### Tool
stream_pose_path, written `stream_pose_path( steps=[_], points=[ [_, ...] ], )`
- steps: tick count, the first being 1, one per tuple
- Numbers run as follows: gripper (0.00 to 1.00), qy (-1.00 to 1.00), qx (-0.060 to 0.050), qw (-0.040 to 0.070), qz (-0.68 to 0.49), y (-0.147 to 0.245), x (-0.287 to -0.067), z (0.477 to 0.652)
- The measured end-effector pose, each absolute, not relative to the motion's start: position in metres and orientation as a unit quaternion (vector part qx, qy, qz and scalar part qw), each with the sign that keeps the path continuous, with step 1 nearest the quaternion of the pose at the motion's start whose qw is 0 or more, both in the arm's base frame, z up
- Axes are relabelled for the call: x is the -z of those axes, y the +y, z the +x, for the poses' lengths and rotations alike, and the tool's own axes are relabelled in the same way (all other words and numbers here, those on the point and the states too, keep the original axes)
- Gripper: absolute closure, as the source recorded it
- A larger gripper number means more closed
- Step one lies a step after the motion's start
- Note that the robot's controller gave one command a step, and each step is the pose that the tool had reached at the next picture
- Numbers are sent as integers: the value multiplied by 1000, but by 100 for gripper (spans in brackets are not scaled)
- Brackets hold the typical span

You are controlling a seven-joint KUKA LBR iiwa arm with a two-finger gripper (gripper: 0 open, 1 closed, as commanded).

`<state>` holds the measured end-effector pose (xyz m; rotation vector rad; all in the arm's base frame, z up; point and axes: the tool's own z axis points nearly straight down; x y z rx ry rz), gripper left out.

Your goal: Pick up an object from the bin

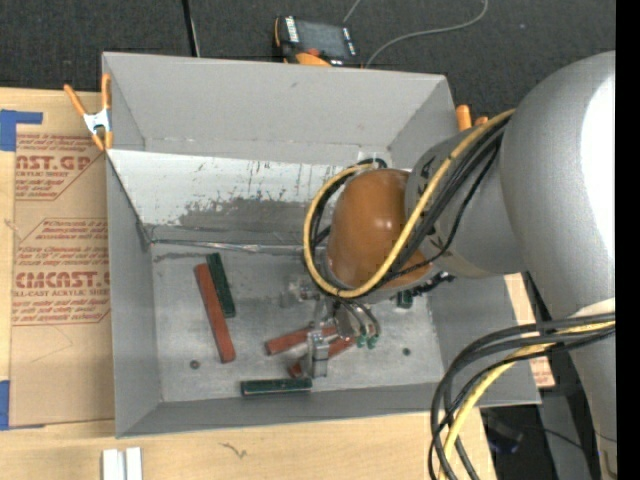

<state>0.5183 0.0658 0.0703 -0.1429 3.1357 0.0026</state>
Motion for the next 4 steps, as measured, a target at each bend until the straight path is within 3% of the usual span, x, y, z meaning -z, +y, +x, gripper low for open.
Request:
stream_pose_path(
  steps=[1, 2, 3, 4],
  points=[
    [100, 999, -1, -2, -46, 66, -73, 518],
    [0, 999, -1, 1, -46, 66, -70, 518],
    [0, 1000, -2, 4, 19, 111, -173, 512],
    [0, 998, 0, -3, -68, 79, -75, 498]
  ],
)
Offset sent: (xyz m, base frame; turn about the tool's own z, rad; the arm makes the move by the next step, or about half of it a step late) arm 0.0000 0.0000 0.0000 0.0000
